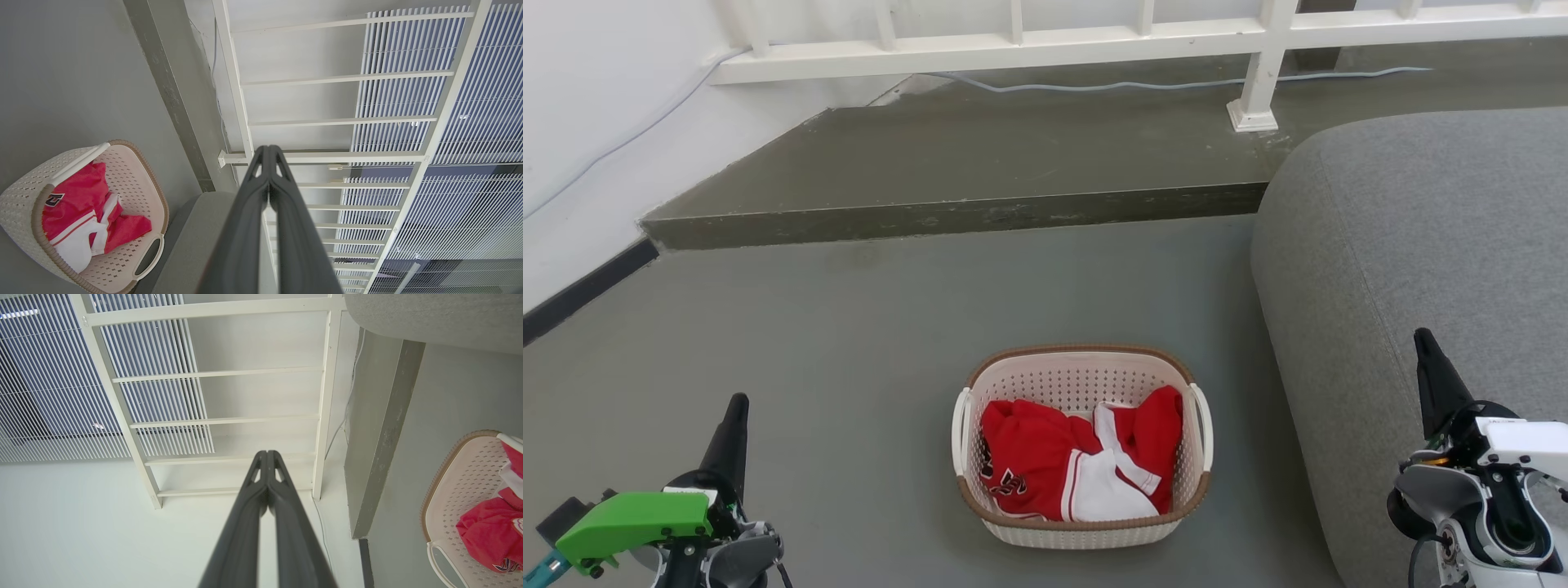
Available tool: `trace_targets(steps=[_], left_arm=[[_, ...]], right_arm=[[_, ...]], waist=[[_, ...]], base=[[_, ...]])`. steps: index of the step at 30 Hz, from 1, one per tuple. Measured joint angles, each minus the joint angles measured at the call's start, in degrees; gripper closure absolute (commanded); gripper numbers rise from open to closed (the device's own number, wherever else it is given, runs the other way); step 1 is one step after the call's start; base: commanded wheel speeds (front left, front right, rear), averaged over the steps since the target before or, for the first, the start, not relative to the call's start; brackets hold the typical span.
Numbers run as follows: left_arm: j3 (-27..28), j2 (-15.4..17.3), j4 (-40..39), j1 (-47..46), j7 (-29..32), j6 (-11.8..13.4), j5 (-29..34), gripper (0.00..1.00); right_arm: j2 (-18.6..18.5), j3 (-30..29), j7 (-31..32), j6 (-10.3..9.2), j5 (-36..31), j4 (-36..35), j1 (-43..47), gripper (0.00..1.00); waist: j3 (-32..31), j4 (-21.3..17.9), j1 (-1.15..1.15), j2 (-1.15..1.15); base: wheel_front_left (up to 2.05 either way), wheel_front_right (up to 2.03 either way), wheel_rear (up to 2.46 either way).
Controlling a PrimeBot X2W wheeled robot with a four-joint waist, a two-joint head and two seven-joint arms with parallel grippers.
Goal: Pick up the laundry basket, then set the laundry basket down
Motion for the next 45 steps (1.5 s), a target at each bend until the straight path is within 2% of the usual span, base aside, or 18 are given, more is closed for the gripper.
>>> trace_targets(steps=[45], left_arm=[[0.0,0.0,0.0,0.0,0.0,0.0,0.0,1.0]], right_arm=[[0.0,0.0,0.0,0.0,0.0,0.0,0.0,1.0]], waist=[[0.0,0.0,0.0,0.0]], base=[[0.0,0.0,0.0]])
